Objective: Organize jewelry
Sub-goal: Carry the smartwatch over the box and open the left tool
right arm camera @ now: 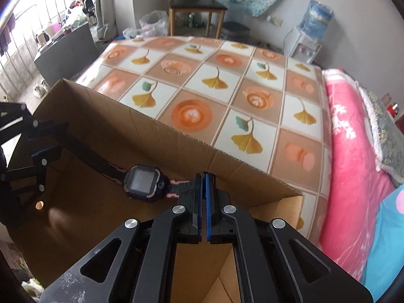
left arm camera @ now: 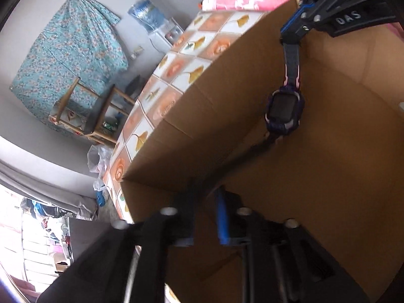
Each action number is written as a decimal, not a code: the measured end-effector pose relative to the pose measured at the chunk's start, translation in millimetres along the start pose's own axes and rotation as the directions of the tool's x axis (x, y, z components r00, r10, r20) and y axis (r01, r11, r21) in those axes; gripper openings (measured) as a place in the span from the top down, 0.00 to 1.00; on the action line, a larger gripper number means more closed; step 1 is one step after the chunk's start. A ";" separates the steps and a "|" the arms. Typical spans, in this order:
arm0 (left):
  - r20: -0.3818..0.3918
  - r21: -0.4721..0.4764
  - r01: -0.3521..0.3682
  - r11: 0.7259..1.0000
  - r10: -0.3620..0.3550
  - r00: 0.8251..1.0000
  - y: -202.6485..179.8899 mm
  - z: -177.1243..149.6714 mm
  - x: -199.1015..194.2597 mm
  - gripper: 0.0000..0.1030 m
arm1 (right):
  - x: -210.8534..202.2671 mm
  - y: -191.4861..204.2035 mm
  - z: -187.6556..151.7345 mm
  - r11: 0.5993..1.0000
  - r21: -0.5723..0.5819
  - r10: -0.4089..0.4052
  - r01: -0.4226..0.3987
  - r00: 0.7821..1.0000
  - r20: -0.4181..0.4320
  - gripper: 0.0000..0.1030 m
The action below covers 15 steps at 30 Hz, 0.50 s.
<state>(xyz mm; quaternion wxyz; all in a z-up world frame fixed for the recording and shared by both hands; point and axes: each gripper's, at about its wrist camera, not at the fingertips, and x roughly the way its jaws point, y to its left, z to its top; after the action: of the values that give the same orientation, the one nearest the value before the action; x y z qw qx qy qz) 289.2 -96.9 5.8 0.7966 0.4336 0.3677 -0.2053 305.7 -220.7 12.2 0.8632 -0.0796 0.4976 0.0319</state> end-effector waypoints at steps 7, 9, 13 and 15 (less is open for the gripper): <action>0.026 -0.041 -0.021 0.999 0.022 0.999 9.6 -6.7 -12.2 0.55 | -16.7 -10.3 -7.4 0.999 0.035 0.008 -0.009 1.000 0.028 0.83; 0.051 -0.084 -0.012 0.996 0.016 0.999 18.1 -9.5 -25.6 0.51 | -32.2 -14.4 -12.0 0.998 0.057 0.020 -0.023 0.998 0.052 0.78; 0.140 -0.227 0.045 0.973 -0.013 0.990 42.5 -22.9 -65.7 0.41 | -73.2 -23.7 -24.2 0.990 0.111 0.073 -0.088 0.988 0.135 0.68; 0.189 -0.295 0.067 0.953 -0.011 0.982 51.7 -32.7 -87.5 0.36 | -99.1 -27.0 -34.1 0.985 0.134 0.081 -0.107 0.979 0.189 0.61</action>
<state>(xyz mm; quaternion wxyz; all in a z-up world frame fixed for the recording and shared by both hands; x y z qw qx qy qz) 252.7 -40.7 89.0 0.8796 0.2796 0.3275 -0.2023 230.4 -250.7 83.9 0.9062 0.0093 0.4205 0.0440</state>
